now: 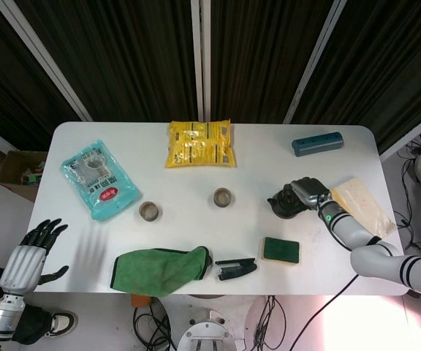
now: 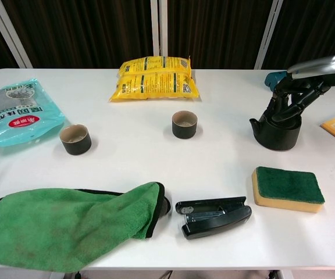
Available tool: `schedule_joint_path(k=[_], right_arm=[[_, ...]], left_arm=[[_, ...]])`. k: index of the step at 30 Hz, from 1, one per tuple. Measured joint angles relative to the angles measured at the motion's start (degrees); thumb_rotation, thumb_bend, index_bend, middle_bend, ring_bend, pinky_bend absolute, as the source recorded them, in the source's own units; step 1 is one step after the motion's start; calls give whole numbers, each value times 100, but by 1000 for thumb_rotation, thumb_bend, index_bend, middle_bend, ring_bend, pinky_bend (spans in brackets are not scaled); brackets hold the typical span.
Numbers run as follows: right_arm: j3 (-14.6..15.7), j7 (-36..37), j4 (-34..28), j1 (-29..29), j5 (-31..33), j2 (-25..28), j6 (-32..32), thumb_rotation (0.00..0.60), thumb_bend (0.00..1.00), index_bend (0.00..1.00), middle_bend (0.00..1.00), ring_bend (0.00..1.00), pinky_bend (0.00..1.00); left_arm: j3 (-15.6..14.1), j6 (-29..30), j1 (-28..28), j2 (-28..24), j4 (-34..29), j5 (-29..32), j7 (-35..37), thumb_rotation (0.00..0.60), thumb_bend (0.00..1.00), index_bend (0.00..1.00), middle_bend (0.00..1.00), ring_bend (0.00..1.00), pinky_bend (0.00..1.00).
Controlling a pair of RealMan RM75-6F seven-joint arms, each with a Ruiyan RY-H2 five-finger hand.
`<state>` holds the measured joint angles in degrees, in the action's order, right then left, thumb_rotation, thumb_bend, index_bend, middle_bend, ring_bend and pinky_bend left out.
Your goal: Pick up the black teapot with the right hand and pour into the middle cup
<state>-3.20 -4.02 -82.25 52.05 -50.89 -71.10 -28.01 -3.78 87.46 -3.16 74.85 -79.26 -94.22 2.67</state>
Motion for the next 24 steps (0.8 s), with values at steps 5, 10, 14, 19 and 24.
schedule_joint_path(k=[5, 10, 14, 19, 24], right_arm=[[10, 54, -14, 4, -14, 24, 22, 337, 139, 454, 471, 458, 215], [18, 95, -43, 16, -60, 63, 57, 338, 139, 453, 471, 463, 215], [31, 116, -100, 23, -111, 102, 73, 339, 139, 453, 479, 482, 215], [61, 134, -107, 23, -117, 118, 67, 337, 138, 472, 495, 495, 203], [78, 183, -100, 31, -82, 134, 118, 337, 139, 519, 528, 526, 190]], left_arm=[[-3, -19, -9, 10, 10, -1, 7, 600, 129, 164, 88, 73, 216], [-3, -19, -6, 14, 15, 5, 5, 600, 129, 166, 88, 73, 216], [-4, -12, -2, 7, 12, 6, 4, 600, 130, 167, 88, 73, 216], [-13, -32, -7, 20, 24, 2, 5, 600, 129, 167, 87, 73, 216], [-15, -41, -8, 35, 46, 7, 12, 600, 129, 167, 88, 73, 216]])
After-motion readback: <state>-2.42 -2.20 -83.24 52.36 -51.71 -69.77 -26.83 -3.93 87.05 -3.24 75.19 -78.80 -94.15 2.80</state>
